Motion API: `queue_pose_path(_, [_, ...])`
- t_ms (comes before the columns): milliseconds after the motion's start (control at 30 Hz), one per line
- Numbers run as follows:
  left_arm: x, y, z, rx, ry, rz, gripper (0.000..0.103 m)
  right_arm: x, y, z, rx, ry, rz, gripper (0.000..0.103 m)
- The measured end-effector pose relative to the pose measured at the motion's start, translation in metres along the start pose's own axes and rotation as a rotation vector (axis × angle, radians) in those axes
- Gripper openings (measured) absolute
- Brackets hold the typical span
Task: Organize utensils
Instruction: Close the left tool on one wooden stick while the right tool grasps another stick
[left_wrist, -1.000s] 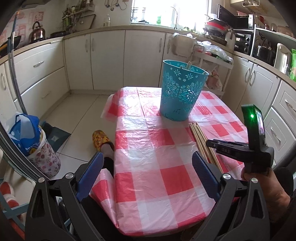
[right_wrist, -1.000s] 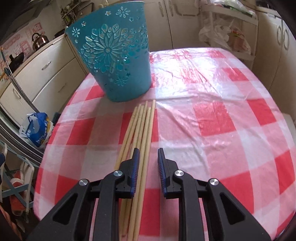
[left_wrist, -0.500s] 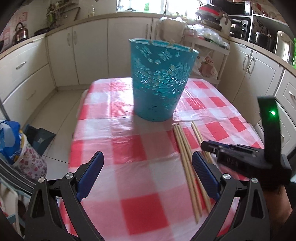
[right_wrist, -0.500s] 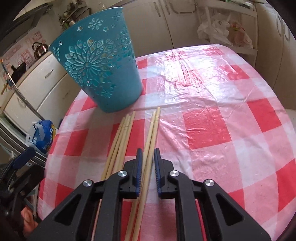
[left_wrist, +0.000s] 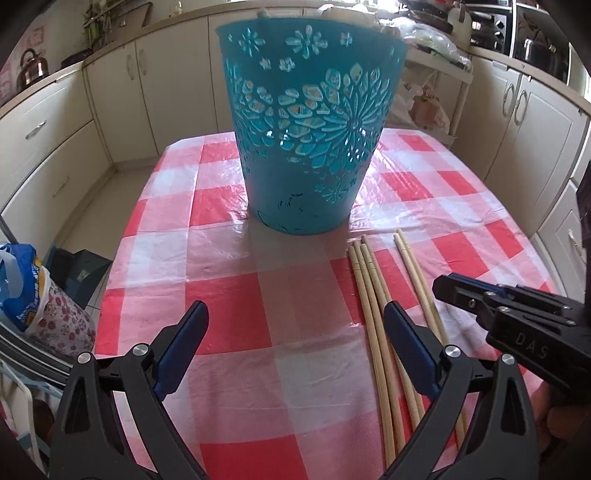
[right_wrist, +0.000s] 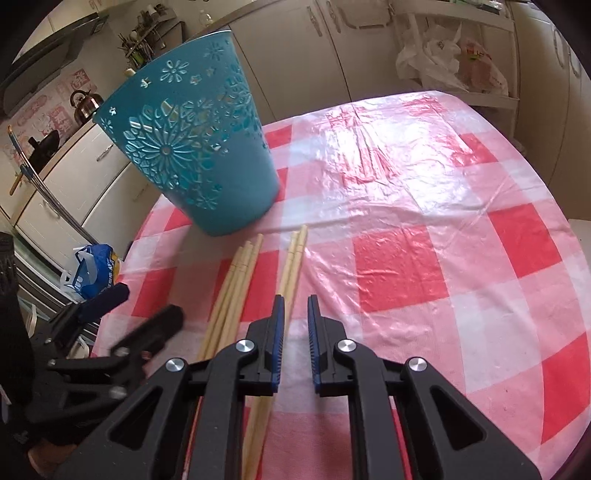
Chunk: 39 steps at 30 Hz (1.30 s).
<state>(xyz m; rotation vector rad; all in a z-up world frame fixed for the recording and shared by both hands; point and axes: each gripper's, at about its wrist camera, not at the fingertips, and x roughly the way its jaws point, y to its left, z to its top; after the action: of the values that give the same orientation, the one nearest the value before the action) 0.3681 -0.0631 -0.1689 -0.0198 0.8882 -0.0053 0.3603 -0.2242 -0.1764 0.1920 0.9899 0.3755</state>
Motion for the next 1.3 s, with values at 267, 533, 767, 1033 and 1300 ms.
queue_pose_path(267, [0.018, -0.004, 0.004, 0.017, 0.051, 0.026, 0.088, 0.013, 0.008, 0.005, -0.055, 0.018, -0.042, 0.014])
queue_pose_path(533, [0.023, -0.005, 0.006, 0.036, 0.068, 0.040, 0.086, 0.015, 0.008, 0.007, -0.073, 0.023, -0.055, 0.013])
queue_pose_path(767, [0.028, -0.015, 0.014, 0.113, 0.056, 0.053, 0.085, 0.018, 0.011, 0.010, -0.134, 0.017, -0.145, 0.013])
queue_pose_path(1033, [0.031, -0.008, 0.012, 0.092, 0.090, 0.013, 0.065, 0.016, 0.016, 0.003, -0.192, 0.053, -0.053, 0.013])
queue_pose_path(1300, [0.025, -0.007, 0.009, 0.103, 0.068, -0.036, 0.019, 0.016, 0.012, 0.004, -0.167, 0.038, -0.070, 0.013])
